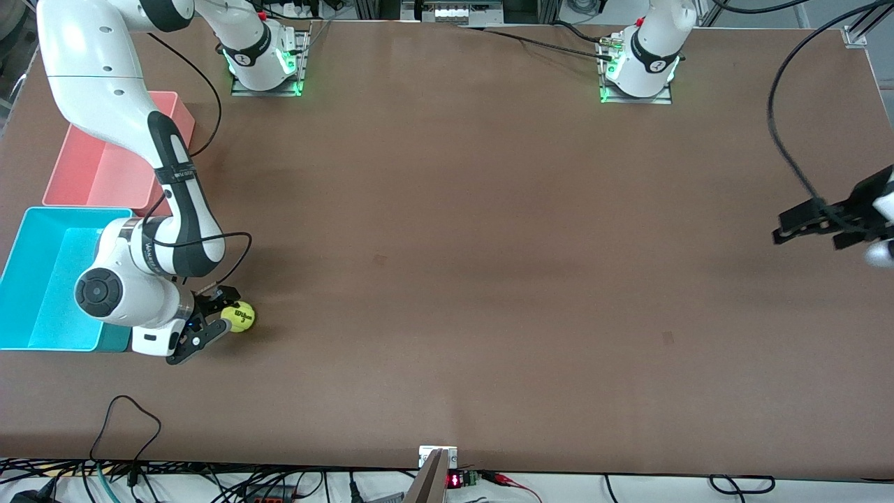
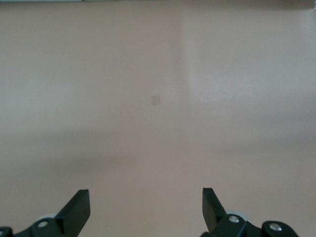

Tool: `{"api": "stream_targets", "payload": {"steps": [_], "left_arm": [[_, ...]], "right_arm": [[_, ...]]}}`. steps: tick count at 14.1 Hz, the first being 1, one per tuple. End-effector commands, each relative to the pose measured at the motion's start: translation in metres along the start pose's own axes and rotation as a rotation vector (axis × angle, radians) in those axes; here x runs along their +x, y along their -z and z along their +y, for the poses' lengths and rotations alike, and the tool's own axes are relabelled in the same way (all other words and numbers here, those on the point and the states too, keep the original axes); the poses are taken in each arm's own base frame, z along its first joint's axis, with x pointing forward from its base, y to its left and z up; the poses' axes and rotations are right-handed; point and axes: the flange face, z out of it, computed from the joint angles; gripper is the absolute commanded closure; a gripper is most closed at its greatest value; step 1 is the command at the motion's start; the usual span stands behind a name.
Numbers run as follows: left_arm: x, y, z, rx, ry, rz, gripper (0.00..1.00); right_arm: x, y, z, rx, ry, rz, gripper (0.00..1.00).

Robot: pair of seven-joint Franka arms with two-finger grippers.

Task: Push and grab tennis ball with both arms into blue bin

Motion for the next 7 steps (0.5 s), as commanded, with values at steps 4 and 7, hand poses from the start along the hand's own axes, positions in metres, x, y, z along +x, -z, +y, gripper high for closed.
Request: {"api": "stream_targets", "payload": {"steps": [4, 7], "left_arm": [[-0.035, 0.001, 0.037, 0.012, 0.078, -0.06, 0.0], [-0.041, 0.002, 0.033, 0.008, 0.084, -0.055, 0.0]], "right_arm": [[0.014, -0.013, -0.01, 0.019, 0.026, 0.029, 0.0], [0.017, -0.024, -0.016, 0.05, 0.017, 0.033, 0.0]]}}
